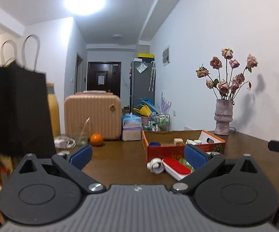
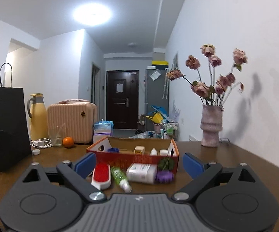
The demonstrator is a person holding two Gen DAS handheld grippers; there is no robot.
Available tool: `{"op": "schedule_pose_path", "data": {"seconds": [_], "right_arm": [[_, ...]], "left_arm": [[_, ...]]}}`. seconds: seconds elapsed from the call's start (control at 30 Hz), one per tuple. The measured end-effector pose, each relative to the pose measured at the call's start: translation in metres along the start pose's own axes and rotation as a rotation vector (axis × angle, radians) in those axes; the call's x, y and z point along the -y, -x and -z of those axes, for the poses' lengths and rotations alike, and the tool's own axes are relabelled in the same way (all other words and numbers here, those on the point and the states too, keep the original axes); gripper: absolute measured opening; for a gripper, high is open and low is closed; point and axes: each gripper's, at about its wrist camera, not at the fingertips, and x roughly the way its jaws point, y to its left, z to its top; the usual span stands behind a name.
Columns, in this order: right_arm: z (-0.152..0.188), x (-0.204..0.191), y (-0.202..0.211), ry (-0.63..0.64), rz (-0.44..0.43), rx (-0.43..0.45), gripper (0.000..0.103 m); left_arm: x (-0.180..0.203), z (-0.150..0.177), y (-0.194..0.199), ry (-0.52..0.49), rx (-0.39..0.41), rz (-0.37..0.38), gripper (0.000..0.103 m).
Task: Organize rigid objects
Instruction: 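Withdraw both tools from the box toward the remaining items, then grasp the green bottle with the right tool while the left tool grasps the tape roll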
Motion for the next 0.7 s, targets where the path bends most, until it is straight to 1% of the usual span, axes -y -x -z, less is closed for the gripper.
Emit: {"op": "schedule_pose_path", "data": {"seconds": [0.07,0.1,0.2,0.3,0.37,0.53,0.6,0.67,0.7], "right_arm": [[0.014,-0.008,0.016,-0.012,0.014,0.011,0.098],[0.018,-0.012,0.021,-0.014,0.006,0.01,0.098],[0.031,-0.025,0.032,0.012,-0.016,-0.004,0.099],[0.041,-0.038,0.035,0.047,-0.01,-0.014,0.099],[0.046,-0.042,0.029,0.055,-0.024,-0.033,0.099],[0.055,-0.038,-0.003,0.042,-0.013,-0.094,0.097],[0.058,-0.033,-0.018,0.031,-0.009,-0.127,0.094],[0.058,-0.028,-0.036,0.03,-0.011,-0.165,0.087],[0.057,-0.025,-0.044,0.027,-0.013,-0.18,0.087]], "left_arm": [[-0.001,0.012,0.008,-0.009,0.01,0.021,0.103],[0.001,0.016,0.008,-0.032,0.006,0.032,0.103],[0.013,0.026,0.004,-0.121,-0.008,0.027,0.103],[0.015,0.035,-0.001,-0.113,-0.026,0.033,0.103],[0.015,0.04,-0.008,-0.114,-0.053,0.05,0.103],[0.014,0.053,-0.034,-0.129,-0.134,0.032,0.103],[0.014,0.055,-0.049,-0.139,-0.164,0.024,0.103],[0.015,0.053,-0.068,-0.162,-0.19,0.011,0.103],[0.016,0.051,-0.077,-0.167,-0.195,0.012,0.103]]}}
